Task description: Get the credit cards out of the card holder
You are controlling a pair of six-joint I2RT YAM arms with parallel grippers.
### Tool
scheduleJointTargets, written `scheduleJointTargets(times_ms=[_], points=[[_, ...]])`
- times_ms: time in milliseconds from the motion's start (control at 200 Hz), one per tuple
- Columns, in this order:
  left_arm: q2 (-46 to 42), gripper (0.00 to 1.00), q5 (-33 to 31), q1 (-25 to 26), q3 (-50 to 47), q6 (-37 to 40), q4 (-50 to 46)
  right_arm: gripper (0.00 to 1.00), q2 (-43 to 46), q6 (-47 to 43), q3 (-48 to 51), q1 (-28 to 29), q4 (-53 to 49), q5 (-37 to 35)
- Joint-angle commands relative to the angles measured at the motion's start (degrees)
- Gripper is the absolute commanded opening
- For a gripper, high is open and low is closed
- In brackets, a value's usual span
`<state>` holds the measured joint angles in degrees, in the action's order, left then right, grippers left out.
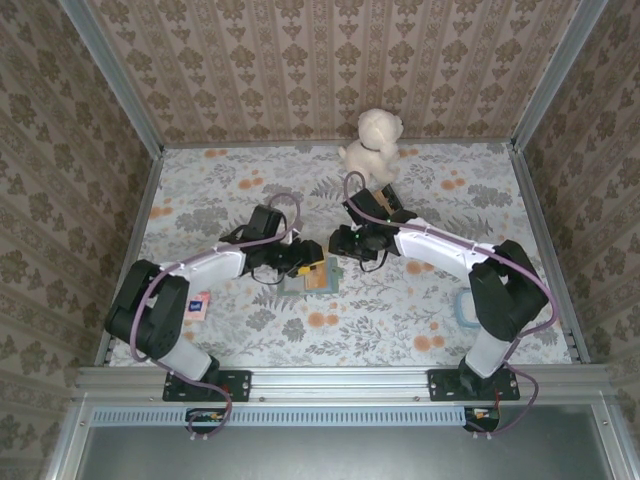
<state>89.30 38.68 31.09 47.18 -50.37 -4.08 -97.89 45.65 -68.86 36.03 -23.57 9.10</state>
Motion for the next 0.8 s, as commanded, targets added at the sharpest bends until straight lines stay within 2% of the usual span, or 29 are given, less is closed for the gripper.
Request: scheduleJointTargets(times_ms=[0, 140, 200, 380, 610, 795], points=[[1.56, 0.48, 0.43, -0.1, 1.22, -0.81, -0.25, 0.45, 1.41, -0.17, 0.53, 0.18, 0.92, -1.61], [0.09, 0.46, -1.41, -2.09, 0.14, -0.85, -3.19, 0.44, -1.02, -2.1, -1.12, 0.77, 1.4, 2.91], [-0.65, 0.44, -4.52, -3.16, -0.84, -0.87, -4.72, 0.42, -2.71, -2.66, -2.32, 1.27, 1.12, 4.71], [0.29, 0.37, -6.16, -4.55, -2.82, -0.93, -6.38, 0.3, -8.38, -3.46, -6.23, 2.45, -0.57, 8.29], [5.07, 0.31, -5.1, -4.58, -2.12, -1.12, -4.41, 0.26, -14.25, -5.45, -11.38, 3.26, -4.75, 7.76], [7.33, 0.3, -4.66, -4.55, -1.48, -1.28, -3.64, 0.26, -17.69, -7.04, -13.32, 3.32, -6.91, 5.45]])
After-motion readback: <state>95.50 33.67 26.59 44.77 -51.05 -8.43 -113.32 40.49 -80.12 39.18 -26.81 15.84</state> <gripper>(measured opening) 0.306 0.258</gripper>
